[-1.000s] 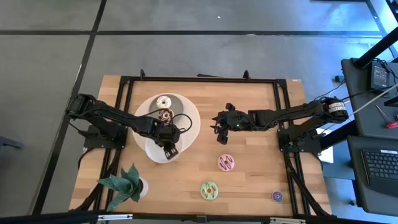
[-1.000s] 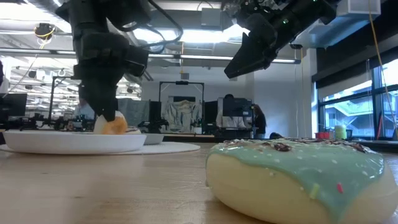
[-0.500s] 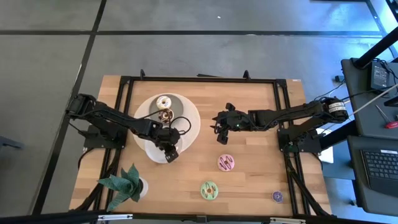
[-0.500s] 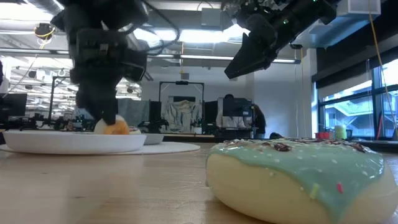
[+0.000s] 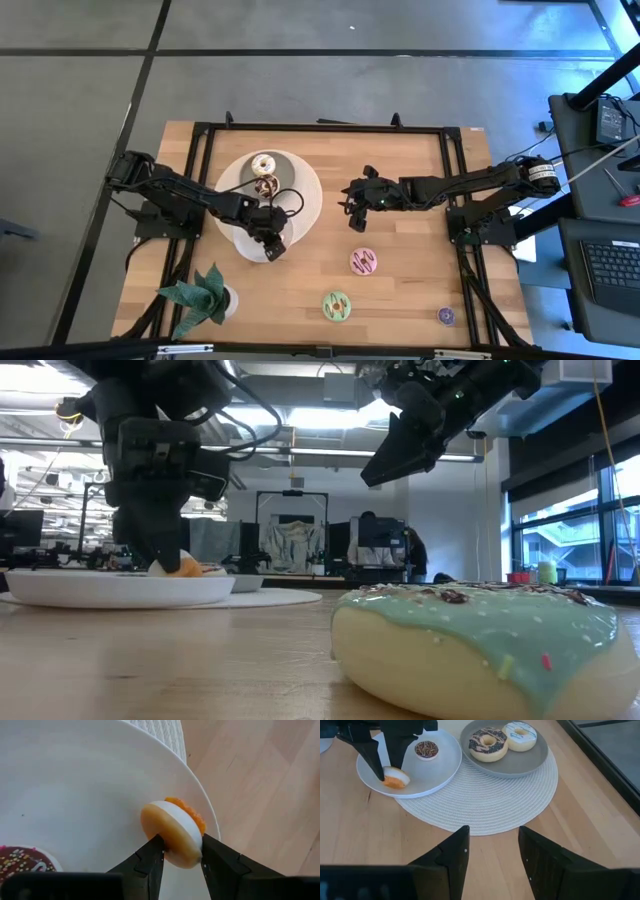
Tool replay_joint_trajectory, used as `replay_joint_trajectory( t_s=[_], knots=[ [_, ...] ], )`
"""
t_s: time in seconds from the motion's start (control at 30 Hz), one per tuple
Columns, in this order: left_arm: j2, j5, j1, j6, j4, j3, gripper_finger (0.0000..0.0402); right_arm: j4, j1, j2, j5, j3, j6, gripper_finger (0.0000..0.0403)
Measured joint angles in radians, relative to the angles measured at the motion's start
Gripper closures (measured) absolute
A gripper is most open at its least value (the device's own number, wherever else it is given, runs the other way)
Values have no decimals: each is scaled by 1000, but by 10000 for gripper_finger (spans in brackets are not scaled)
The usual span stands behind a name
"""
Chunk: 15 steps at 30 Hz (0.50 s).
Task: Pick & Place donuts
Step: Put the small yellow donut on the white plate
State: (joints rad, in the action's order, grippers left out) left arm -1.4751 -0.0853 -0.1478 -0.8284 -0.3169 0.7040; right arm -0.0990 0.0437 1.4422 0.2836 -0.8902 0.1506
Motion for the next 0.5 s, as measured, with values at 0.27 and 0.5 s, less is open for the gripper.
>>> replay_joint_trajectory(
  t_s=[0.27,0.5],
  knots=[
    [39,18,11,2,-62,-1,285,1,0,0,0,0,1,231],
    [40,29,19,18,-76,-1,272,0,0,0,0,0,1,231]
  ],
)
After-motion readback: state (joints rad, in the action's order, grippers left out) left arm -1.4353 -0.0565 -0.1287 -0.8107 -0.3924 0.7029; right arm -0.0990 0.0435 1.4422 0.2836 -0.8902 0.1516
